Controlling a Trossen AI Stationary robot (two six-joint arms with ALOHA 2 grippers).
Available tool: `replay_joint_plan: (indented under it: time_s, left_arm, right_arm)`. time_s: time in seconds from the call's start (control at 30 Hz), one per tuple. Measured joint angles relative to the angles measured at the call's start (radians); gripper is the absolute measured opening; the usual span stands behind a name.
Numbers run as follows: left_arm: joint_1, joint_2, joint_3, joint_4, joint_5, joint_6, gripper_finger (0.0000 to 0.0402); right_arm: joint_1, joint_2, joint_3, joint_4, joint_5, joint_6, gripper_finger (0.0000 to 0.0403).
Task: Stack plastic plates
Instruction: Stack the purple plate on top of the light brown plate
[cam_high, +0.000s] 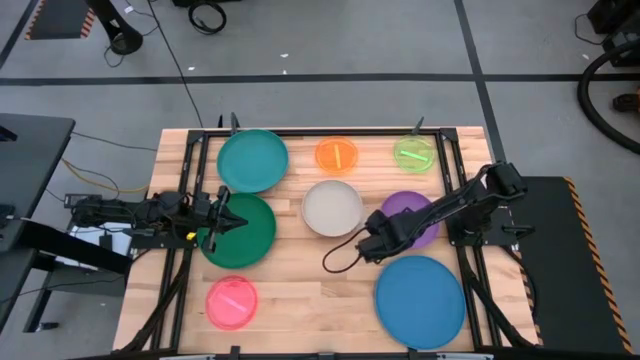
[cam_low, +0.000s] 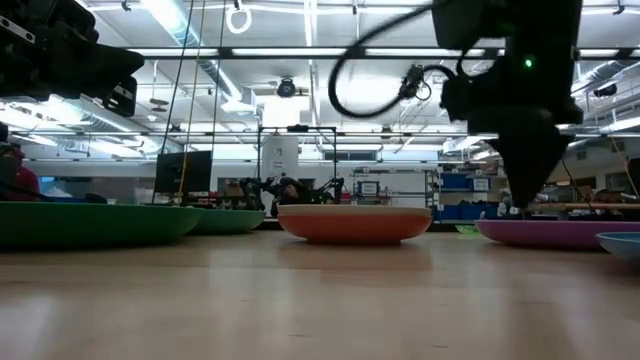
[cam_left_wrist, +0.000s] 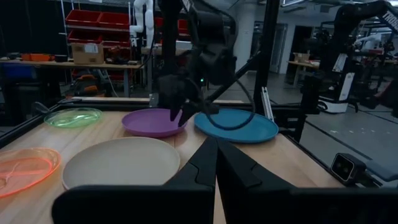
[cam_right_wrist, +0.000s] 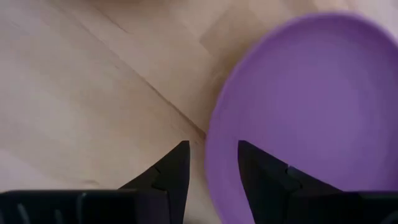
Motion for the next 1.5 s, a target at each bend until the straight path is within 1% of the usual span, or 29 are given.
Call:
replay_joint_plan:
  time_s: [0.23,0.4,0.53,0.67,0.7,0.73,0.8,0.87,0.97,1.0,1.07,1.13,1.2,1.3,1.4,1.5]
  left_arm:
    - [0.000,0.000,0.000,0.000,0.000,0.000,0.0013]
    - [0.000,0.000,0.000,0.000,0.000,0.000,0.0013]
    - [0.000,0.000,0.000,0.000,0.000,0.000,0.0014]
    - [0.000,0.000,0.000,0.000,0.000,0.000,0.0014]
    - [0.000,0.000,0.000,0.000,0.000,0.000,0.0013]
    - [0.000,0.000,0.000,0.000,0.000,0.000,0.0013]
    - [0.000,0.000,0.000,0.000,0.000,0.000,0.0013]
    - [0.000,0.000,0.000,0.000,0.000,0.000,0.0014]
    - [0.000,0.000,0.000,0.000,0.000,0.000,0.0013]
    - [0.000,0.000,0.000,0.000,0.000,0.000,0.0014]
    - [0.000,0.000,0.000,0.000,0.000,0.000,0.0013]
    - [0.000,0.000,0.000,0.000,0.000,0.000,0.0013]
    - [0.000,0.000,0.000,0.000,0.000,0.000,0.0014]
    - [0.000,0.000,0.000,0.000,0.000,0.000,0.0014]
    - [0.000,0.000,0.000,0.000,0.000,0.000,0.0014]
    - [0.000,0.000,0.000,0.000,0.000,0.000,0.0013]
  right_arm:
    - [-0.026,0.000,-0.104,0.104,-0.002,0.000,0.0144]
    - [-0.043,0.000,-0.142,0.171,0.000,-0.057,0.0133]
    - [-0.048,0.000,-0.146,0.169,0.029,-0.059,0.0099]
    - [-0.050,0.000,-0.145,0.167,0.034,-0.061,0.0037]
    - [-0.050,0.000,-0.142,0.156,0.039,-0.067,0.0022]
    - [-0.050,0.000,-0.136,0.140,0.042,-0.087,0.0015]
    - [-0.051,0.001,-0.099,0.094,0.039,-0.103,0.0016]
    - [-0.050,0.001,-0.039,0.010,0.058,-0.113,0.0018]
    - [-0.043,0.001,0.086,-0.090,0.156,-0.169,0.0013]
    - [-0.038,0.001,0.128,-0.098,0.199,-0.211,0.0013]
    - [-0.021,0.000,0.193,-0.068,0.270,-0.364,0.0013]
    - [-0.007,0.000,0.232,0.036,0.281,-0.573,0.0013]
    - [0.003,0.000,0.239,0.153,0.265,-0.783,0.0013]
    - [-0.001,0.011,0.235,0.308,0.216,-1.029,0.0013]
    - [-0.021,0.047,0.228,0.385,0.180,-1.188,0.0013]
    - [-0.048,0.103,0.227,0.400,0.116,-1.285,0.0016]
